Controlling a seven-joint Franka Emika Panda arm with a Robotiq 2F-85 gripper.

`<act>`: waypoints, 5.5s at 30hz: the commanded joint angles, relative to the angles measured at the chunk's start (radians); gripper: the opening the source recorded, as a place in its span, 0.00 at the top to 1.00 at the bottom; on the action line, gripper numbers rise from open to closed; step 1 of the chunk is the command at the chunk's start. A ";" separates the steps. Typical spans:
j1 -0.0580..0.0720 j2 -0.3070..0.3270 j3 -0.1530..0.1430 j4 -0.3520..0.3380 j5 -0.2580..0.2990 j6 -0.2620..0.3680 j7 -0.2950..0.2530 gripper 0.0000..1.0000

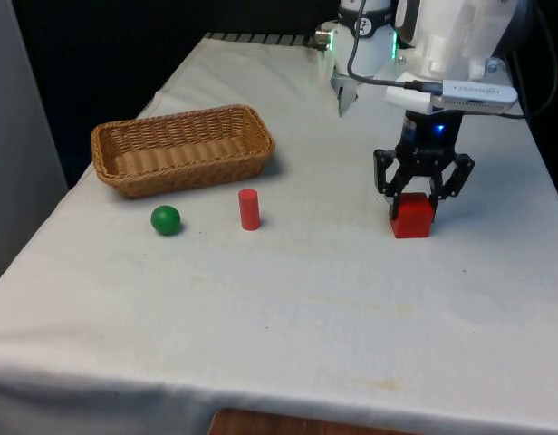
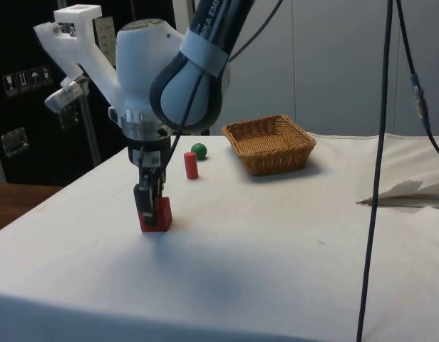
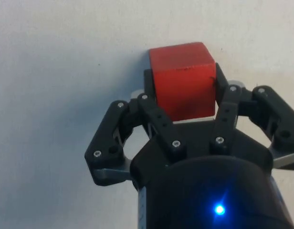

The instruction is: Pick up the object to the left of the cylinder and place it into the basket.

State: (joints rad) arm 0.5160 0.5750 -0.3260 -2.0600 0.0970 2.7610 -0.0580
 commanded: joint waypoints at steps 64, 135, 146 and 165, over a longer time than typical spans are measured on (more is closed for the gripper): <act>0.005 -0.292 -0.179 -0.262 -0.147 -0.057 -0.064 0.99; -0.029 -0.419 -0.514 -0.397 -0.237 0.004 -0.375 0.99; -0.051 -0.337 -0.553 -0.398 -0.197 0.066 -0.446 0.99; -0.089 -0.197 -0.534 -0.399 -0.003 0.199 -0.565 0.99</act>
State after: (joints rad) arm 0.4570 0.3960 -0.8960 -2.4550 0.0760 2.9420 -0.6050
